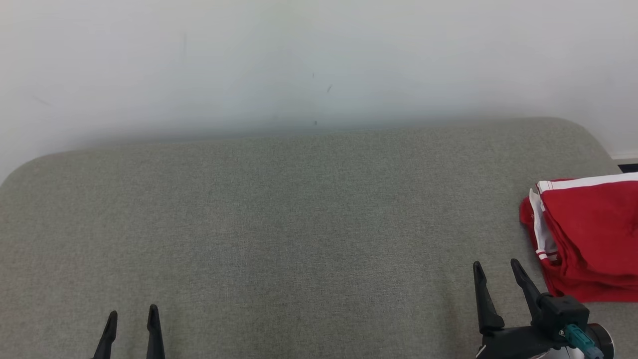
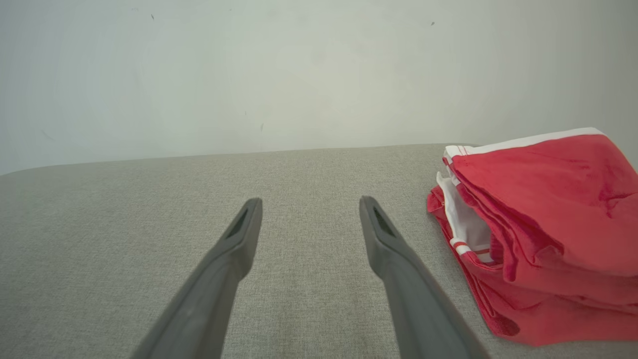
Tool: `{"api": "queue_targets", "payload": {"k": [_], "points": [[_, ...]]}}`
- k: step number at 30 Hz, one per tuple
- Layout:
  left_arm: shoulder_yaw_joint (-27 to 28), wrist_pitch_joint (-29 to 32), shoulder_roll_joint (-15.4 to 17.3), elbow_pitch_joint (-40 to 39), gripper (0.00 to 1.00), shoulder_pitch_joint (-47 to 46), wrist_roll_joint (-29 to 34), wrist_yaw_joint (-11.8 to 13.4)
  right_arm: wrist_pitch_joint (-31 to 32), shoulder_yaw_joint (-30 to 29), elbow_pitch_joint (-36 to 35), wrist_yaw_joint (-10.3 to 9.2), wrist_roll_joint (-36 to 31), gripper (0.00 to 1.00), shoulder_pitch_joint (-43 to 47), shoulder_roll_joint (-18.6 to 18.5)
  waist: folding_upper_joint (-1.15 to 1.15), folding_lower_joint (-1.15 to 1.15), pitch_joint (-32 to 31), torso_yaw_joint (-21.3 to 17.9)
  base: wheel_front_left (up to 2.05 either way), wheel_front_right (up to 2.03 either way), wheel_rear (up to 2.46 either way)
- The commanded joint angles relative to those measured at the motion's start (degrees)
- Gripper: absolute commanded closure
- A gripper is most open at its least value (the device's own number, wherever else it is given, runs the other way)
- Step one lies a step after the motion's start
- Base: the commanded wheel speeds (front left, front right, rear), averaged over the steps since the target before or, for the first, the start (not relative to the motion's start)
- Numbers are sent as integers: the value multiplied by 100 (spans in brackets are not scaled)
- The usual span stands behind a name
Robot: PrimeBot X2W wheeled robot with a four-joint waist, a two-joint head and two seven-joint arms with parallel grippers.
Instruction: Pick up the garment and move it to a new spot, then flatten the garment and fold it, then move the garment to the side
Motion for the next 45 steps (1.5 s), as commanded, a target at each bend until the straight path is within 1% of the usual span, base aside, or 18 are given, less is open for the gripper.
{"api": "queue_targets", "payload": {"k": [1,24,25,32,45], "points": [[14,-16,-4,11,0,89,0,6,-31,9,16,-17,49,0,-30,12,0,0,11,1,0,0,0],[65,-16,25,22,0,28,10,6,-51,25,-57,-17,108,0,-45,20,0,0,64,-3,0,0,0],[52,0,14,10,100,18,-8,0,-25,23,-46,0,91,100,-14,8,0,1,65,-3,0,0,0],[27,60,-41,341,100,82,-111,-4,64,1,284,1,201,100,188,18,0,1,67,1,0,0,0],[39,427,-49,334,100,-114,-1484,-3,365,-90,154,0,1693,100,123,17,0,1,70,31,0,0,0]]}}
